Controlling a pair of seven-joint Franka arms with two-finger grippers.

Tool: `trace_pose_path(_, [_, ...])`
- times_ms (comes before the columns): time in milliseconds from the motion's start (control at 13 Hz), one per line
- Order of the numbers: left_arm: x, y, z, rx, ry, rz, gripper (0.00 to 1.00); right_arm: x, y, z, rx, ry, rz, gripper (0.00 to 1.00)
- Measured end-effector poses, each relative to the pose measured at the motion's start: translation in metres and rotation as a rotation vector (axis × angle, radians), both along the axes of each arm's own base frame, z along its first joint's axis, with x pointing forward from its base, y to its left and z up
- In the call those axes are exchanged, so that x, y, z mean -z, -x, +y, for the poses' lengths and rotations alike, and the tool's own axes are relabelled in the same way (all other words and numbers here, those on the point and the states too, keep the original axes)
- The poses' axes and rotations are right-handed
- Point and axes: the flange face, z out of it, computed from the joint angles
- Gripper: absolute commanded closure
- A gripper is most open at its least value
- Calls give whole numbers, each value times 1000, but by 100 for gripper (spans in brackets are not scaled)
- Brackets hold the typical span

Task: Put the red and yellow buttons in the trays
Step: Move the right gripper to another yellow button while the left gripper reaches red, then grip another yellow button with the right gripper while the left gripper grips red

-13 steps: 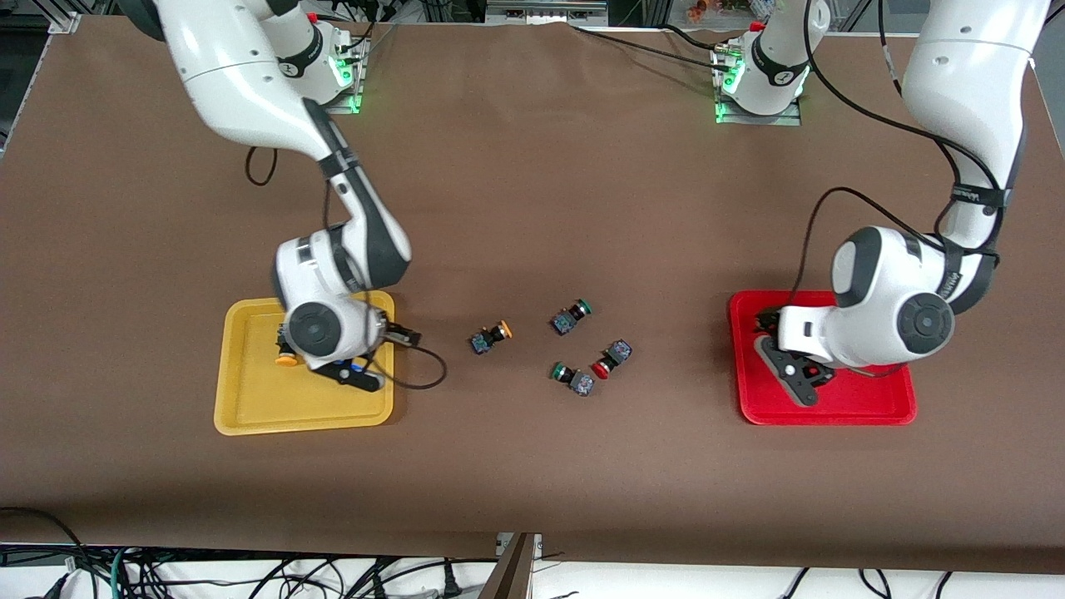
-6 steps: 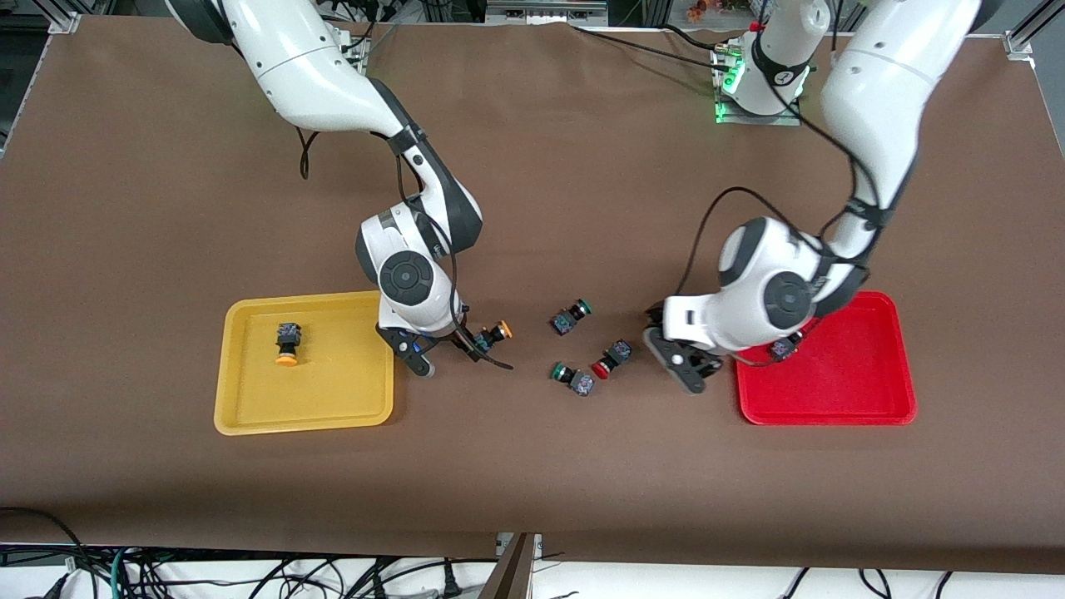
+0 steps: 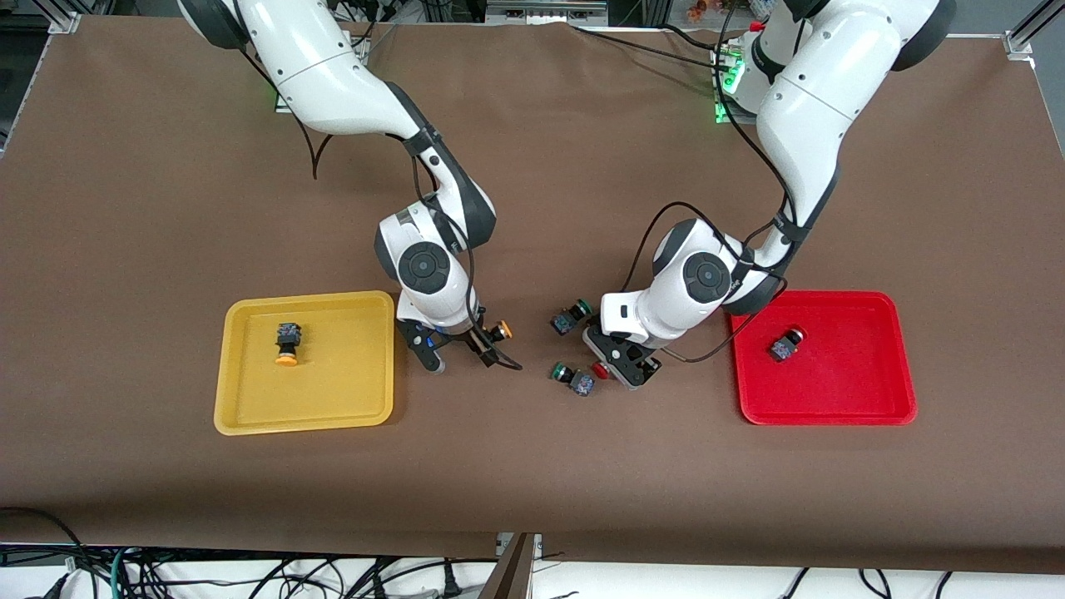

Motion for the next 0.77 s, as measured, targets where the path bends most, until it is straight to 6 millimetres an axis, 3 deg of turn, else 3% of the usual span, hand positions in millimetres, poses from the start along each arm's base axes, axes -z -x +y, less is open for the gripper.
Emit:
trace_pose_path(77, [3, 0, 1, 11, -12, -6, 0, 3, 0, 0, 0, 2, 1, 84])
trace_pose_path(154, [7, 1, 2, 17, -20, -5, 0, 5, 0, -1, 1, 3, 1, 98])
trace_pose_path(231, [11, 2, 3, 23, -28, -2, 0, 5, -1, -3, 2, 5, 0, 100])
trace_pose_path(308, [15, 4, 3, 34, -37, -2, 30, 5, -2, -4, 5, 6, -1, 100])
trace_pose_path(385, [17, 4, 3, 48, -49, -8, 69, 5, -3, -5, 6, 6, -2, 100])
trace_pose_path(462, [18, 4, 4, 53, -54, -9, 81, 4, -3, -6, 4, 6, -3, 100])
trace_pose_path(615, [19, 4, 5, 51, -56, -8, 81, 3, -6, -12, -44, 23, 9, 100])
trace_pose_path(769, [19, 2, 9, 45, -57, -10, 81, -8, -14, -35, -162, 59, 64, 100])
